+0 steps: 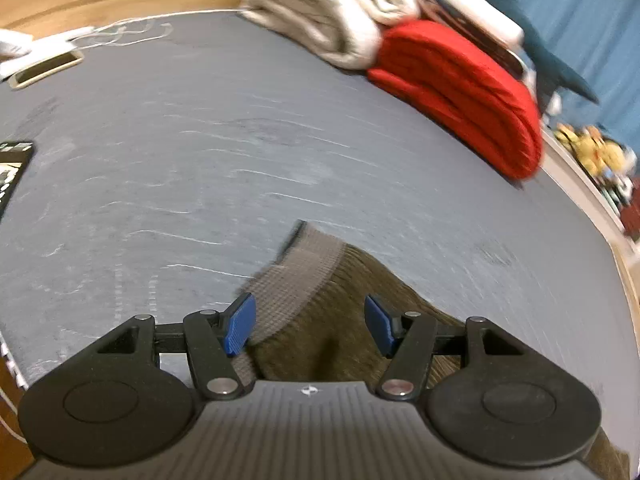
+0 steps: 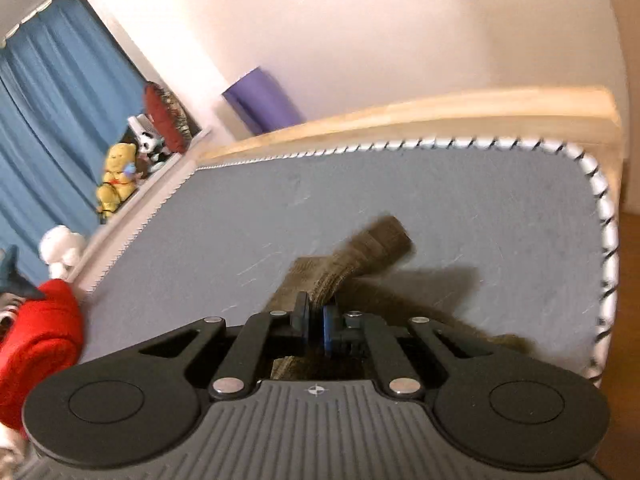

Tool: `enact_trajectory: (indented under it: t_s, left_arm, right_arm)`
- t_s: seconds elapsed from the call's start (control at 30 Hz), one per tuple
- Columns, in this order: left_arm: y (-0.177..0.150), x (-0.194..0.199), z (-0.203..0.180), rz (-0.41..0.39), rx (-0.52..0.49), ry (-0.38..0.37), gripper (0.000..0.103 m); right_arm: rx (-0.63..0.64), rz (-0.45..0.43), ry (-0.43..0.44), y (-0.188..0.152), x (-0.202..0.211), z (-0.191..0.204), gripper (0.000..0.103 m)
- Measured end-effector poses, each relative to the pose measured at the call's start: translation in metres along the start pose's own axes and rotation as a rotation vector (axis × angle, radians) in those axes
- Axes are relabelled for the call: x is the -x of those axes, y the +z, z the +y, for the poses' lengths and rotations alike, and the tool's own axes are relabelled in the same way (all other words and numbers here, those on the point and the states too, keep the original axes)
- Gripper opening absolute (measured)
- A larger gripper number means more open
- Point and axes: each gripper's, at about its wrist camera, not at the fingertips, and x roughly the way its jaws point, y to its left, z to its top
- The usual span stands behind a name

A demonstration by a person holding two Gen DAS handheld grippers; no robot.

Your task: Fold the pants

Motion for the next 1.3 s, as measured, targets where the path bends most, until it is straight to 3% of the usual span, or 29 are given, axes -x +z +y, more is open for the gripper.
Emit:
enact_trajectory:
  t_s: [0.1,0.13,0.17,0.2,0.27,0.33,0.4,0.5,0.57,0.63,0.77,0.8,0.83,0.87,0.93,1.0,1.13,1.23,1.3]
  left_arm:
    - [-0.003,0.000,-0.019,-0.002,-0.097,-0.040,0.066]
    - [-0.004,-0.001,-0.029,0.026,-0.135,-0.071,0.066]
    - [-0.005,-0.004,-0.040,0.058,-0.172,-0.103,0.066]
    - [-0.006,-0.004,-0.054,0.089,-0.235,-0.144,0.066]
    - [-0.012,-0.004,-0.086,0.113,-0.406,-0.207,0.066]
    - [-0.024,-0.003,-0.118,0.116,-0.573,-0.275,0.070]
    - [-0.039,-0.005,-0.137,0.102,-0.643,-0.308,0.071]
    - [-0.072,-0.021,-0.151,0.109,-0.716,-0.322,0.071]
    - [-0.090,-0.032,-0.162,0.125,-0.794,-0.248,0.070]
    - [-0.100,-0.030,-0.170,0.086,-0.842,-0.278,0.071]
    - [-0.109,-0.040,-0.182,0.097,-0.873,-0.270,0.071]
    - [-0.107,-0.041,-0.183,0.106,-0.862,-0.276,0.071]
    - [-0.106,-0.042,-0.182,0.111,-0.851,-0.282,0.071]
    - [-0.103,-0.042,-0.179,0.113,-0.842,-0.284,0.071]
    - [-0.102,-0.040,-0.181,0.107,-0.833,-0.282,0.071]
    - [-0.098,-0.042,-0.179,0.105,-0.825,-0.280,0.071]
    - [-0.095,-0.043,-0.180,0.126,-0.813,-0.270,0.071]
    - [-0.095,-0.045,-0.177,0.139,-0.810,-0.268,0.071]
    - [-0.094,-0.045,-0.174,0.143,-0.804,-0.269,0.071]
  right_arm:
    - [-0.090,0.152,-0.137,-0.010,-0.020,-0.023,0.008]
    - [-0.119,0.185,-0.172,-0.011,-0.025,-0.030,0.013]
    - [-0.139,0.184,-0.220,-0.008,-0.025,-0.037,0.016]
    - [-0.142,0.150,-0.258,-0.005,-0.021,-0.040,0.025]
    - [-0.136,0.070,-0.288,0.004,-0.011,-0.045,0.037]
    - [-0.118,0.035,-0.301,0.009,-0.006,-0.048,0.060]
    - [-0.137,0.068,-0.283,0.010,-0.010,-0.055,0.067]
    - [-0.211,0.196,-0.249,0.000,-0.024,-0.065,0.073]
    - [-0.193,0.182,-0.236,0.003,-0.026,-0.060,0.080]
    - [-0.162,0.174,-0.220,0.005,-0.030,-0.056,0.085]
    - [-0.068,0.163,-0.263,0.003,-0.048,-0.045,0.082]
    - [-0.026,0.161,-0.278,0.003,-0.054,-0.041,0.068]
    - [0.017,0.157,-0.288,0.002,-0.055,-0.034,0.042]
    - [0.042,0.149,-0.278,0.000,-0.055,-0.028,0.037]
    - [0.091,0.109,-0.265,0.002,-0.052,-0.021,0.014]
    - [0.113,0.040,-0.171,0.006,-0.042,-0.012,0.013]
    - [0.258,-0.180,-0.010,0.019,-0.013,0.016,0.012]
    - [0.291,-0.237,-0.002,0.020,-0.007,0.020,0.012]
    - [0.255,-0.190,-0.083,0.019,-0.015,0.012,0.012]
